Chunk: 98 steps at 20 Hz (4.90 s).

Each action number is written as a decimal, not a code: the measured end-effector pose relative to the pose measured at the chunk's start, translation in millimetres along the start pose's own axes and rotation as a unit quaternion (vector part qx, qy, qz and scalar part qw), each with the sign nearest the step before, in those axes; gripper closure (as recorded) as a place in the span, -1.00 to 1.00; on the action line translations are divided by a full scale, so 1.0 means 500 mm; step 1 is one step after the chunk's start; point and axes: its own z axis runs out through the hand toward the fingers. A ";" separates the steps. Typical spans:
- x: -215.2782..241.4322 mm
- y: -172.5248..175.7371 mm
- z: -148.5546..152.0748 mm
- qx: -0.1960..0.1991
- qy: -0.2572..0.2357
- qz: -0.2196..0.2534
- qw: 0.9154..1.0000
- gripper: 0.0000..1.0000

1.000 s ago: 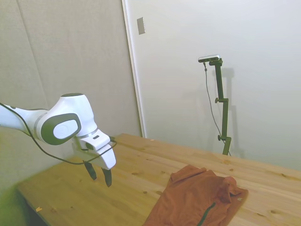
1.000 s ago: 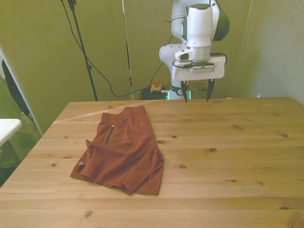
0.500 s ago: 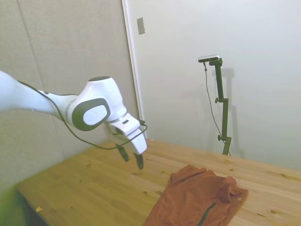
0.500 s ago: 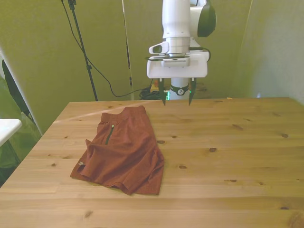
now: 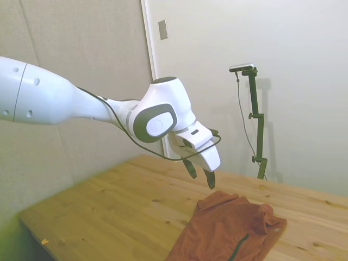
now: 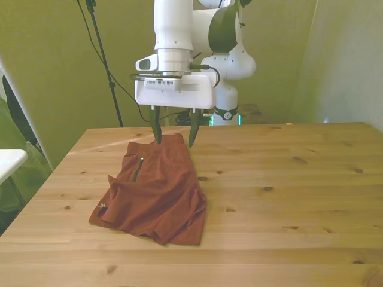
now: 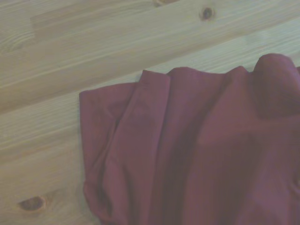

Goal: Unfold the shorts

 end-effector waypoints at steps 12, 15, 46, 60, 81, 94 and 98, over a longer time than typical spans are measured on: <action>0.271 0.115 0.141 0.016 0.026 0.152 0.988 -1.00; 0.291 0.123 0.197 0.020 0.013 0.164 0.986 -1.00; 0.266 0.084 0.330 0.043 -0.026 0.165 0.985 1.00; 0.268 0.073 0.325 0.047 -0.024 0.159 0.986 1.00; -0.151 -0.172 0.109 0.084 0.055 -0.023 0.995 1.00; -0.575 -0.359 0.198 0.039 0.096 -0.142 0.984 -1.00; -0.580 -0.394 0.235 0.026 0.100 -0.146 0.984 -1.00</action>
